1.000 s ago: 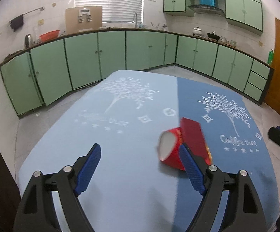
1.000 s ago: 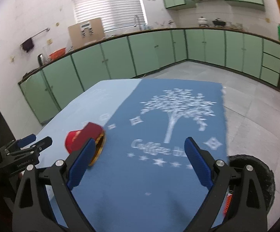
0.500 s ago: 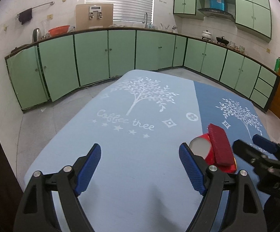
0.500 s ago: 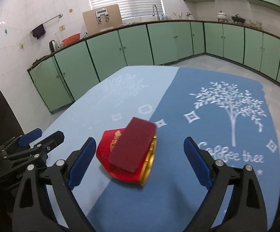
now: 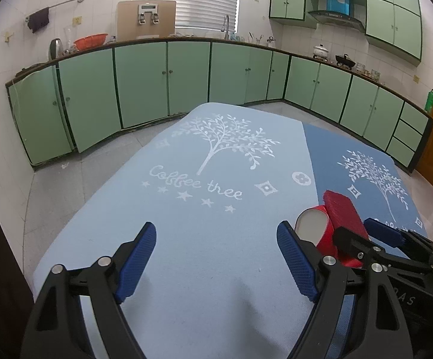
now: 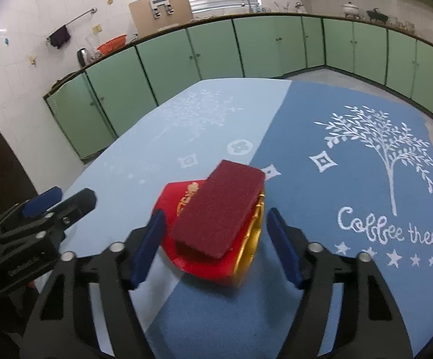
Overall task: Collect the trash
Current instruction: 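Grasp the dark red scouring pad with the right tool and lift it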
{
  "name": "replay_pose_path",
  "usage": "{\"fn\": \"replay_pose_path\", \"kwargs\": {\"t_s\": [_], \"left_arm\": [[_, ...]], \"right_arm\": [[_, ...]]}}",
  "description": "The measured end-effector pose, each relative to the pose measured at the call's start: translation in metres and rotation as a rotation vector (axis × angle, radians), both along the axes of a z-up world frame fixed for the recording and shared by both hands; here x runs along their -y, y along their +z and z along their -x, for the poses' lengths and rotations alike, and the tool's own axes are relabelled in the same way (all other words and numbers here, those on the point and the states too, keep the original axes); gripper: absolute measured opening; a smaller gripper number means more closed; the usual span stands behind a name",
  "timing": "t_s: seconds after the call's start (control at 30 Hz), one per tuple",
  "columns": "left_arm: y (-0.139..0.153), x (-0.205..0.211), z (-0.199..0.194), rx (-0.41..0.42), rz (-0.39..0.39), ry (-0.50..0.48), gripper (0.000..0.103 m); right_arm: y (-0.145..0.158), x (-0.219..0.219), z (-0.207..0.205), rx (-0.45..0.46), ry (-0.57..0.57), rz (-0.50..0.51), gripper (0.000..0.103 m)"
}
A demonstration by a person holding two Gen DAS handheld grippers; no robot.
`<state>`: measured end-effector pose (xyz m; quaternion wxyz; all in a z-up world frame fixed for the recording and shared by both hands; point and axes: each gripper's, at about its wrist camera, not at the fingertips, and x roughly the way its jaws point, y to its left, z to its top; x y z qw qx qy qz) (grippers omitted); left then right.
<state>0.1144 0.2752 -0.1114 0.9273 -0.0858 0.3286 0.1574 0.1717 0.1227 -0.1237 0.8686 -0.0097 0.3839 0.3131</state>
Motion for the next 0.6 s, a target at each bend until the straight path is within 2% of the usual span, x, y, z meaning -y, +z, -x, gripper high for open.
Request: {"fn": "replay_pose_path", "kwargs": {"t_s": [0.07,0.17,0.43,0.6], "left_arm": [[0.0,0.001,-0.001,-0.002,0.0,0.0,0.081],[-0.001,0.003,-0.002,-0.005,-0.002,-0.005,0.081],[-0.001,0.012,-0.005,-0.007,0.009,-0.025,0.081],[-0.002,0.024,-0.008,-0.011,0.01,-0.052,0.081]], "right_arm": [[-0.001,0.0,0.0,-0.018,0.022,-0.002,0.048],[-0.003,0.003,0.0,-0.038,0.03,-0.015,0.045],[0.008,0.019,0.006,-0.021,0.036,-0.036,0.042],[0.01,0.032,0.004,-0.037,0.033,-0.039,0.044]]}}
